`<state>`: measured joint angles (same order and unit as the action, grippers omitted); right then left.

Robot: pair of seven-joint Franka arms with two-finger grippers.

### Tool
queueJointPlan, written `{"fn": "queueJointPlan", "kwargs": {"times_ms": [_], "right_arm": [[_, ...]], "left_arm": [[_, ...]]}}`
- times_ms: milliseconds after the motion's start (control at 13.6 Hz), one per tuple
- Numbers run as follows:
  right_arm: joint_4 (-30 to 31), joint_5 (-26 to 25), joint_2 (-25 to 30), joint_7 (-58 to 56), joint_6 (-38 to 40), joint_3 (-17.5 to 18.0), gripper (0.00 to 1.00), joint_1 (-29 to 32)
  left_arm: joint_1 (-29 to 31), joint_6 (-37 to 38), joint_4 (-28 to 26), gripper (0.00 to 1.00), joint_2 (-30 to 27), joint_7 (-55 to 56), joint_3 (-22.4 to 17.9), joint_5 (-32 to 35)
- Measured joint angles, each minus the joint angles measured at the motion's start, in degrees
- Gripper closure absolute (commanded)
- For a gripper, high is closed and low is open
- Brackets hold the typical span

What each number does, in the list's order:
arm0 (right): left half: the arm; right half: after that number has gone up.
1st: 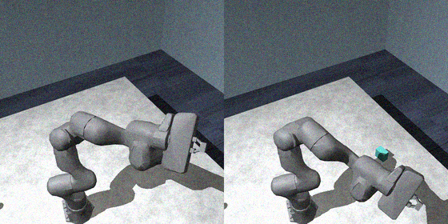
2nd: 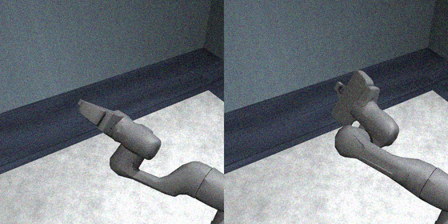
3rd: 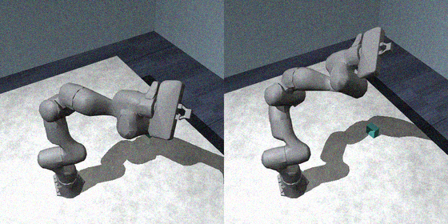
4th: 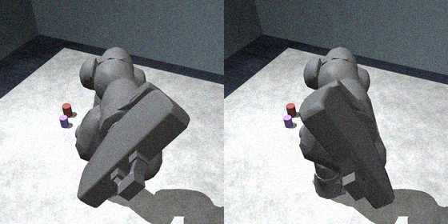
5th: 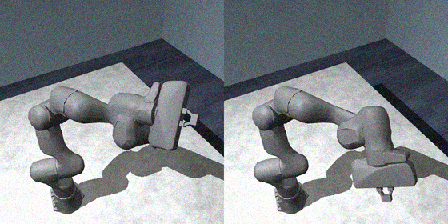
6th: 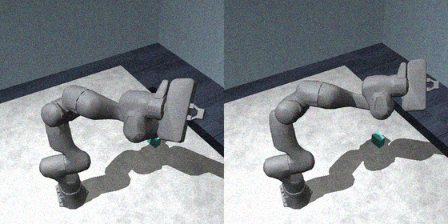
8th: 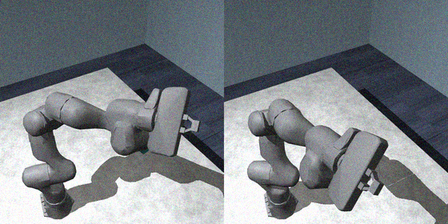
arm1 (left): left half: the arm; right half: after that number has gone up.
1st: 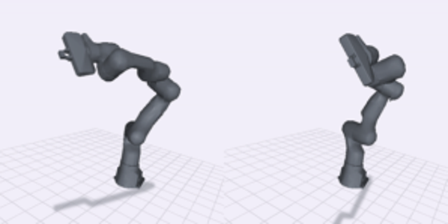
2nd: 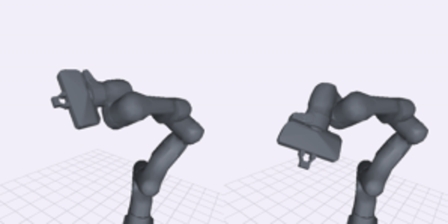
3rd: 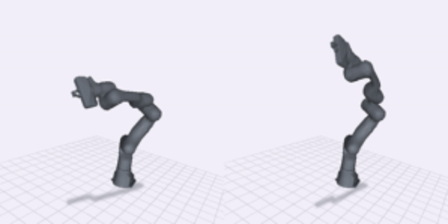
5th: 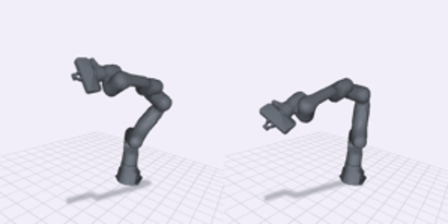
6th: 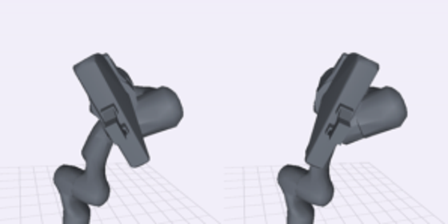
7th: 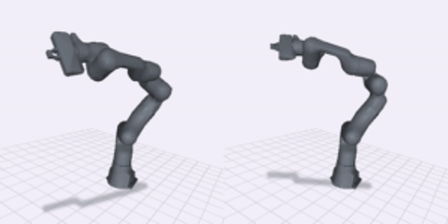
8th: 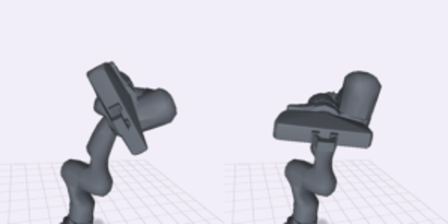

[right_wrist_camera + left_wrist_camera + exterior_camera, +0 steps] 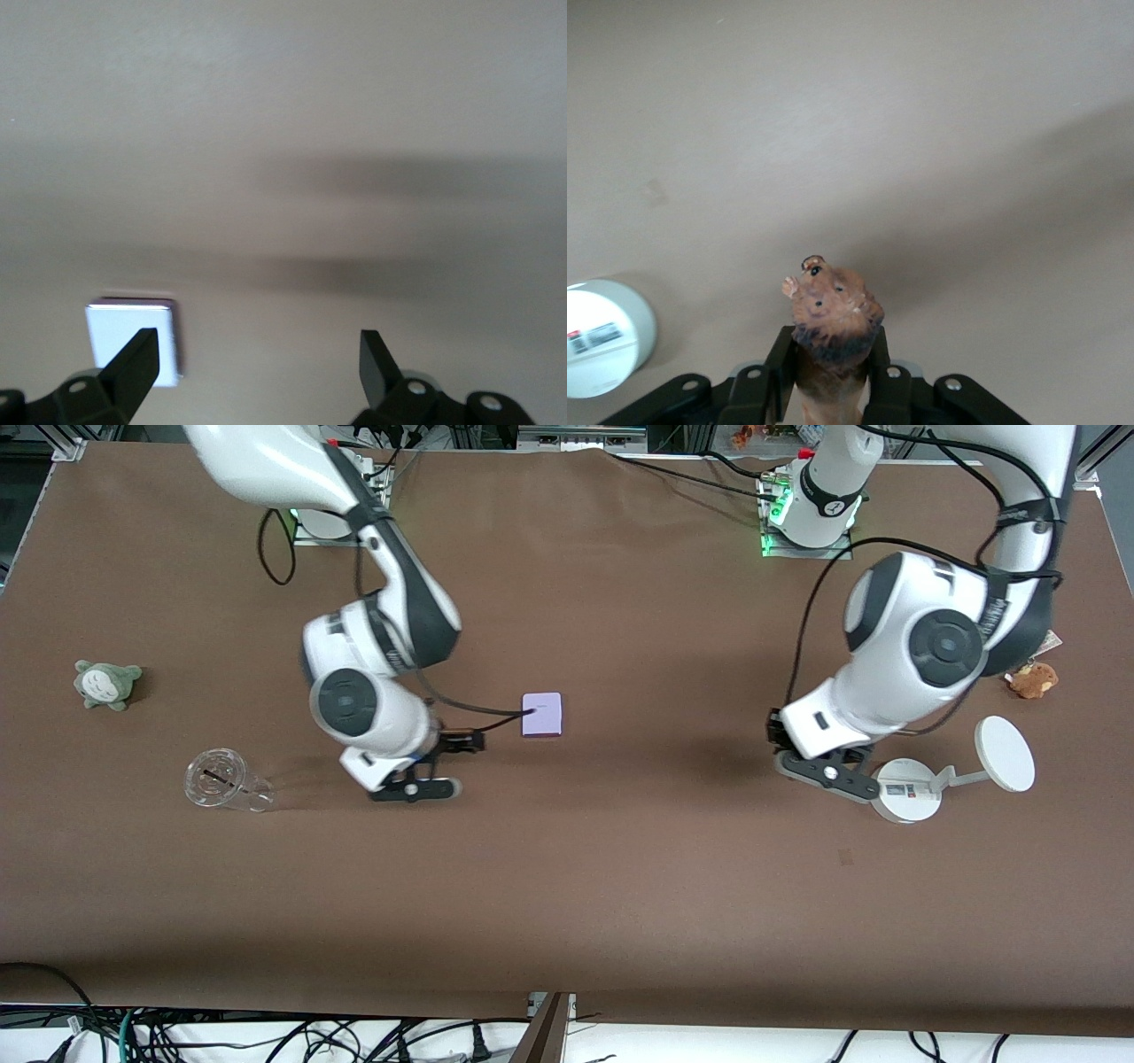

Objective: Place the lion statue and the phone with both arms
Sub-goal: 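Move the lion with the left gripper while the right gripper grasps the phone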

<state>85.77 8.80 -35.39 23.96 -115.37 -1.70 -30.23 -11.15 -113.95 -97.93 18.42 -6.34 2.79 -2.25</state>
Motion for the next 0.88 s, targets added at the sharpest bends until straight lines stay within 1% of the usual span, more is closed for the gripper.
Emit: {"fn": "queueJointPlan", "kwargs": {"times_ms": [221,442,664,737,885], "right_arm": [[0.1,0.0,-3.4,9.2,-5.4,0.1,0.00,-5.6],[0.1,0.0,-7.1,15.6,-10.6,0.1,0.00,-10.3],[0.1,0.0,-9.3,18.3,-12.2,0.0,0.00,-12.8],[0.1,0.0,-9.5,18.7,-12.2,0.0,0.00,-13.1],[0.1,0.0,-9.6,18.7,-12.1,0.0,0.00,-13.4]], "left_arm": [[5.1,-0.8,-1.4,0.96,1.8,-2.1,0.0,0.0],[8.9,-5.8,-2.7,0.96,6.3,-3.5,-0.1,0.0],[10.6,-14.2,-6.8,0.96,9.8,-4.7,-0.1,0.0],[11.0,-16.0,-8.1,0.95,10.3,-5.5,-0.1,0.0],[11.7,-17.3,-9.4,0.95,10.6,-6.4,-0.1,0.0]]}}
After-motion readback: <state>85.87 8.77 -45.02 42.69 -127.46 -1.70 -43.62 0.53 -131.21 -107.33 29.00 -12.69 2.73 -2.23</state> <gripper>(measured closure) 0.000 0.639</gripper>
